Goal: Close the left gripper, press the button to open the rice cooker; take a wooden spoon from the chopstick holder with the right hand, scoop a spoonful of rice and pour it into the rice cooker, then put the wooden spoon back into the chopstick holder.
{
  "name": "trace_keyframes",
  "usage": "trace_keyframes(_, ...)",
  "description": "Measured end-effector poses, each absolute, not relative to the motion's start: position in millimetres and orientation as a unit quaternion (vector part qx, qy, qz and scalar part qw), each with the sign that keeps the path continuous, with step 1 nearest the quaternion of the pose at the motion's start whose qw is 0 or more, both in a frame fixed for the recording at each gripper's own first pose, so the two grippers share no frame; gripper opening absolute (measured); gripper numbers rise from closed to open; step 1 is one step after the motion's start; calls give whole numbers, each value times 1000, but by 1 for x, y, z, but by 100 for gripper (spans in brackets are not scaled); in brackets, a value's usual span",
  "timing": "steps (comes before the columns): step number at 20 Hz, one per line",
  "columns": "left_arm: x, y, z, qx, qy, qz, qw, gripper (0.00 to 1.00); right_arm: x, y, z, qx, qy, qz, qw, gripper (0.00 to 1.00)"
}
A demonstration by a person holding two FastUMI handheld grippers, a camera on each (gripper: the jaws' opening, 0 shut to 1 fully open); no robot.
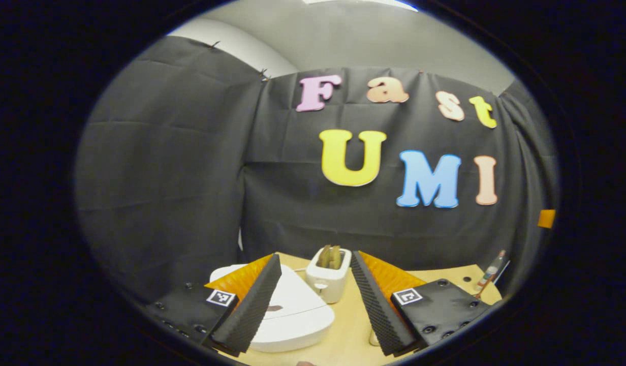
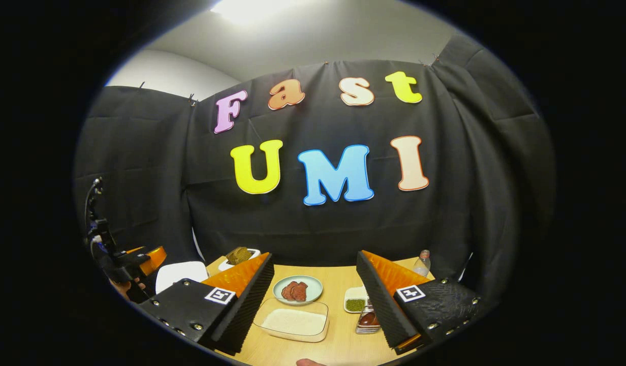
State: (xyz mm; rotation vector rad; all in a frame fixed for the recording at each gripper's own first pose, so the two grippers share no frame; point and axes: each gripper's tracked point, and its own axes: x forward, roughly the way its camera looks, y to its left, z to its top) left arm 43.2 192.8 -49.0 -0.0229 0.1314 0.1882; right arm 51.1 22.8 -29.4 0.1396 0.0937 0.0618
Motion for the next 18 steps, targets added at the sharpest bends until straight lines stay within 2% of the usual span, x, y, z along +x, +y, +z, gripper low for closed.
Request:
trace_keyframes(1,40,170,-34,-13,59,72,996,98,46,18,-24,65,41,21,997,99)
trace_keyframes(2,36,149,-18,-16,50,49,997,95,39,15,-20,59,36,12,998,96)
trace_keyframes(3,30,132,-6,-19,43,30,998,95,33,12,-16,54,31,3,998,99)
trace_keyframes(6,14,99,14,-21,28,-9,999,95,14,11,-9,48,18,-10,999,99)
trace_keyframes(12,-8,88,24,-8,17,-8,1000,97,-6,18,-12,38,6,8,999,100)
trace_keyframes(18,-22,78,18,-11,40,16,999,97,-4,11,-12,51,8,28,998,99)
